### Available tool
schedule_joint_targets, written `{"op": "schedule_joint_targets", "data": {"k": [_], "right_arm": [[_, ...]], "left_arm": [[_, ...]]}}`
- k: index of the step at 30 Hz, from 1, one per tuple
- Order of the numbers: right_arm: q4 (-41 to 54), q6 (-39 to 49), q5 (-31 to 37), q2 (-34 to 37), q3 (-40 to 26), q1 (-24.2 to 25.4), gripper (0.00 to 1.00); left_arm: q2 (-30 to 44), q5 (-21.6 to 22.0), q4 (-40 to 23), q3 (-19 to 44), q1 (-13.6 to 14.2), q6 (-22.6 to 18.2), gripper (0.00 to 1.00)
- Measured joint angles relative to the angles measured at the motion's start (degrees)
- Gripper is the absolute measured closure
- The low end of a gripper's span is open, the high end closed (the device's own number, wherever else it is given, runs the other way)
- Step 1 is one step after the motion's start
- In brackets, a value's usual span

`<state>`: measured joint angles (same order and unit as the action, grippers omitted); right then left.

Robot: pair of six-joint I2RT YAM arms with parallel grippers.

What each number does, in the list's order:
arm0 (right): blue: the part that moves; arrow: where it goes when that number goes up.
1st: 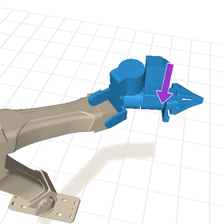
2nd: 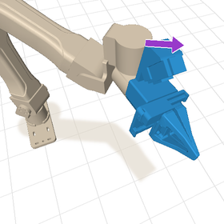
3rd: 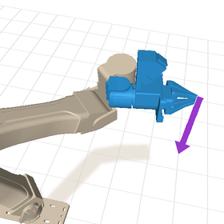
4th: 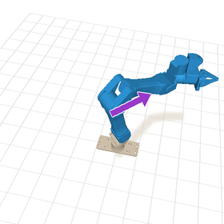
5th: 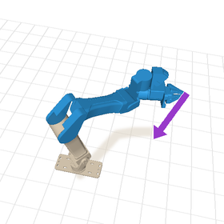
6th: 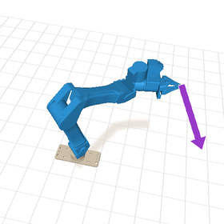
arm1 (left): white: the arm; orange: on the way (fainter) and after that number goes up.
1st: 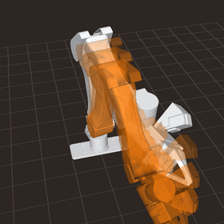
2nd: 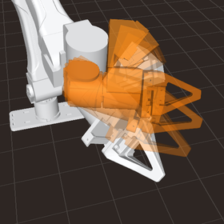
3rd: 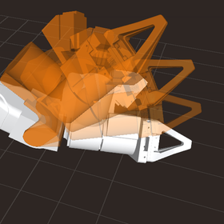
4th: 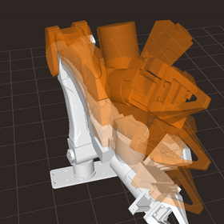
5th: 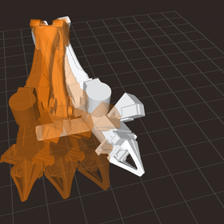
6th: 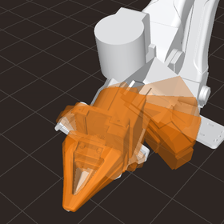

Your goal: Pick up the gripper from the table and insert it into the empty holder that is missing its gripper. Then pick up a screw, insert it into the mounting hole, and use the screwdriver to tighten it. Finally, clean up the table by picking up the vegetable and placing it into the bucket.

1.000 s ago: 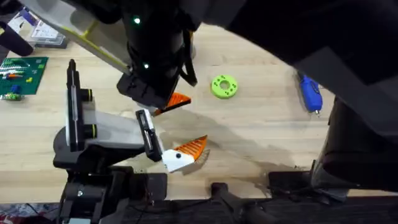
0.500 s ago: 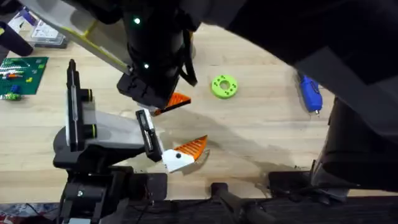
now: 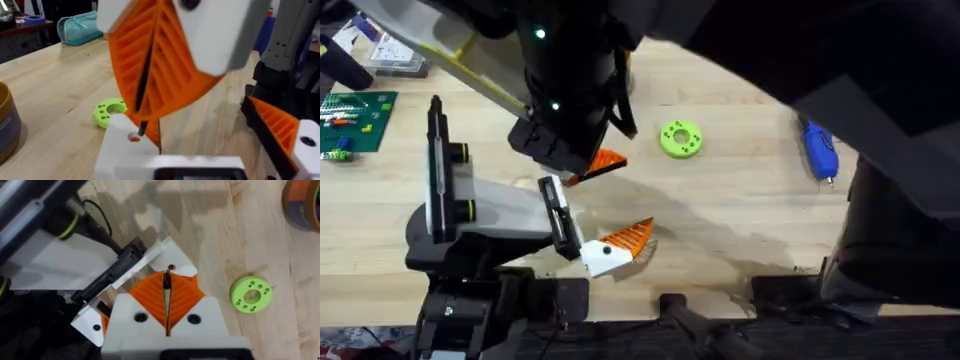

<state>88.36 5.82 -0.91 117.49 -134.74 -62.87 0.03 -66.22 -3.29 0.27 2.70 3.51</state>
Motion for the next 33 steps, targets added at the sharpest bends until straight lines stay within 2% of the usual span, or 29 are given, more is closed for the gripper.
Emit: {"op": "schedule_joint_targets", "data": {"k": [21, 33], "right_arm": [[-0.46, 0.02, 2.38, 0.02, 0.0, 0.02, 0.987], [-0.2, 0.02, 1.59, 0.02, 0.0, 0.02, 0.987]], "left_arm": [[0.0, 0.0, 0.0, 0.0, 0.0, 0.0, 0.012], [0.0, 0.0, 0.0, 0.0, 0.0, 0.0, 0.012]]}}
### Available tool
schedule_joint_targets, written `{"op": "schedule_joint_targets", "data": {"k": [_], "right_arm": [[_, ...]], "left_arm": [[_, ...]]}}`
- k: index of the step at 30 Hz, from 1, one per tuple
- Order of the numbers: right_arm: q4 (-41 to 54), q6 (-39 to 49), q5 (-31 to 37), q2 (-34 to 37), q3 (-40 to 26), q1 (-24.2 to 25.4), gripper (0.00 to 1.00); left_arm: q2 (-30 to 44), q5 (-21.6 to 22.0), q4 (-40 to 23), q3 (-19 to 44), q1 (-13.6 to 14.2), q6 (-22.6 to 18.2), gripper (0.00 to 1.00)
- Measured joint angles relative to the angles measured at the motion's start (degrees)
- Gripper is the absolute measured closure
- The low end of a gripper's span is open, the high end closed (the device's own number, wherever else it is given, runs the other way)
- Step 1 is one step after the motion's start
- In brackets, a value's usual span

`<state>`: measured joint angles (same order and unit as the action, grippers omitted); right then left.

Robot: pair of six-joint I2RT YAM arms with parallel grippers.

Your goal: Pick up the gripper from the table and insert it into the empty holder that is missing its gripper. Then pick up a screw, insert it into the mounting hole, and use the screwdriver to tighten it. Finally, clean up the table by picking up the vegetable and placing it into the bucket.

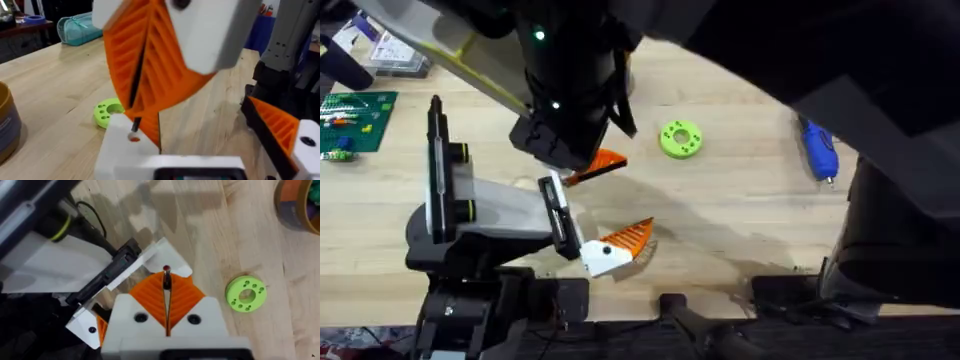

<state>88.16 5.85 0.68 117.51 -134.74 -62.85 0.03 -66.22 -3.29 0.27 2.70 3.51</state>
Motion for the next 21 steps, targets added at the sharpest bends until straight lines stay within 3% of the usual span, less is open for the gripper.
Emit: {"op": "schedule_joint_targets", "data": {"k": [21], "right_arm": [[0.2, 0.0, -0.32, 2.4, 0.0, 0.02, 0.987]], "left_arm": [[0.02, 0.91, -1.44, -0.02, 0.0, 1.11, 0.012]]}}
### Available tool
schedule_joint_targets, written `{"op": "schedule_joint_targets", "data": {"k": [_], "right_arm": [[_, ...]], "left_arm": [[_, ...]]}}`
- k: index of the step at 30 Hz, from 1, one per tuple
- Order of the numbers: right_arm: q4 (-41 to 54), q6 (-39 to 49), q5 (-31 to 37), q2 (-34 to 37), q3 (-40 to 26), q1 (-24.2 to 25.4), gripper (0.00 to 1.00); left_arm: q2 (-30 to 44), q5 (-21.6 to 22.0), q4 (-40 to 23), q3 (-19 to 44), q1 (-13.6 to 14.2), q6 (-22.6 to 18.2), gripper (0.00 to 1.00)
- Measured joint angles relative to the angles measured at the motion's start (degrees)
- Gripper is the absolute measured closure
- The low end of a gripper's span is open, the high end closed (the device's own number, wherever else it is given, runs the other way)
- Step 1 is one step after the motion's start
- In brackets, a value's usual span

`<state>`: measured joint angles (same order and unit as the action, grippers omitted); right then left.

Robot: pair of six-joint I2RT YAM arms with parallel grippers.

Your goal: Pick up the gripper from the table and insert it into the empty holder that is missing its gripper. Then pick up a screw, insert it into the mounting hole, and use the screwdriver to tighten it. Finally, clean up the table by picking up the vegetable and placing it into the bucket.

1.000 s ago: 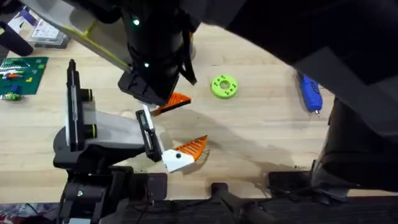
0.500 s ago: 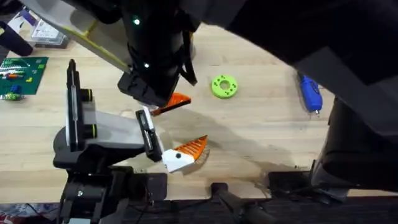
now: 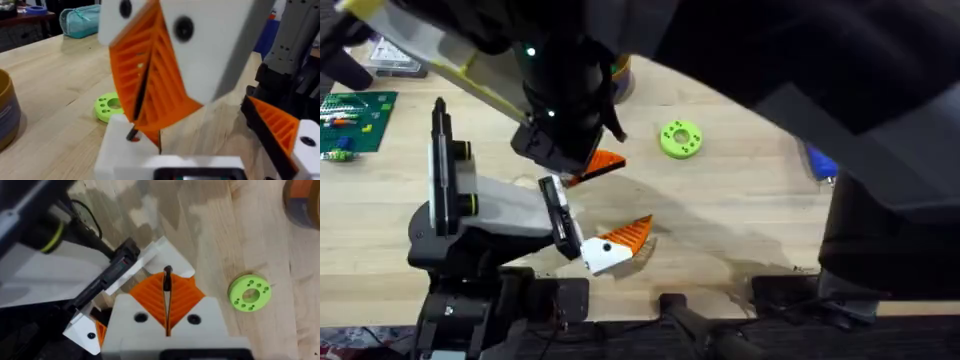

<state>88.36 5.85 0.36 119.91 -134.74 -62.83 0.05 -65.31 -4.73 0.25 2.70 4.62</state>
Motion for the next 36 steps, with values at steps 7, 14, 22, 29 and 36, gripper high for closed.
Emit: {"op": "schedule_joint_targets", "data": {"k": [7, 14, 22, 29, 36], "right_arm": [[0.65, -0.02, 0.02, 0.23, 0.0, 0.0, 0.987], [0.41, -0.02, 0.02, 0.2, 0.0, 0.0, 0.987], [-1.55, -0.02, 0.02, 0.23, 0.0, 0.0, 0.987], [-3.15, -0.01, 0.0, 0.23, 0.0, 0.0, 0.987], [-3.09, -0.02, 0.0, 0.22, 0.0, 0.0, 0.987]], "left_arm": [[-0.02, 0.47, 0.41, 0.0, 0.0, 0.14, 0.012], [0.0, 0.58, 0.44, 0.0, 0.0, 0.14, 0.012], [0.0, 0.84, 0.3, 0.0, -0.07, 0.35, 0.012], [0.0, 0.59, 0.25, 0.0, -0.04, 0.36, 0.012], [0.0, 0.53, 0.26, 0.0, -0.04, 0.36, 0.012]]}}
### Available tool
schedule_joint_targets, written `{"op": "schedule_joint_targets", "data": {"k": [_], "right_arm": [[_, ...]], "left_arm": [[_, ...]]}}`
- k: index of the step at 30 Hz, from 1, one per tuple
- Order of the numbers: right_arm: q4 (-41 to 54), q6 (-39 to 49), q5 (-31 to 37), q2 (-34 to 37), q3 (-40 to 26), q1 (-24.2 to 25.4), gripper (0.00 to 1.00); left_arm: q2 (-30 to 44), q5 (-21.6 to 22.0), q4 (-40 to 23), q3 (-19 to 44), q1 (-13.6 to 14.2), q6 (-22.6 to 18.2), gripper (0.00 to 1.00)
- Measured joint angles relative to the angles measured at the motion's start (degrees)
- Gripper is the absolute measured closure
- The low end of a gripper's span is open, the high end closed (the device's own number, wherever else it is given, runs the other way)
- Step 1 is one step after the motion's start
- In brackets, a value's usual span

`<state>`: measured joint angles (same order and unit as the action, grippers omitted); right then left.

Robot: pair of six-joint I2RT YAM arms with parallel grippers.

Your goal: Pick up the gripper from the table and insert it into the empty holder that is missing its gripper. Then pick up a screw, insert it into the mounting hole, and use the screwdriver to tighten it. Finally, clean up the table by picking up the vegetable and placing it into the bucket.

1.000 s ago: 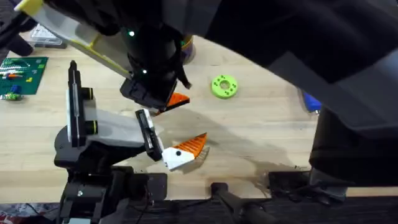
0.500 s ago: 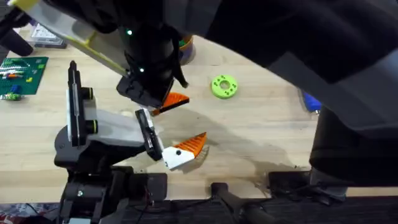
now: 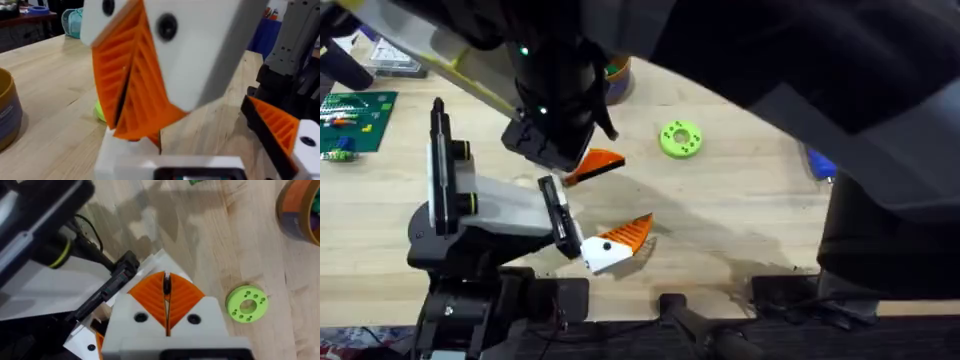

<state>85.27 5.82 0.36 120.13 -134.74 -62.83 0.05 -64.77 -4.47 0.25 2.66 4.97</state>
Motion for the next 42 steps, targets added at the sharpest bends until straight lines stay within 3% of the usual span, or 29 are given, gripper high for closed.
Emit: {"op": "schedule_joint_targets", "data": {"k": [21, 42], "right_arm": [[0.53, -0.26, -0.04, -8.7, 0.0, 0.0, 0.987], [0.89, -0.26, -0.26, -4.11, 0.06, 0.0, 0.987]], "left_arm": [[-0.02, -0.15, 0.83, 0.02, 0.0, -0.46, 0.012], [-0.01, -0.15, 0.83, 0.02, 0.0, -0.46, 0.012]]}}
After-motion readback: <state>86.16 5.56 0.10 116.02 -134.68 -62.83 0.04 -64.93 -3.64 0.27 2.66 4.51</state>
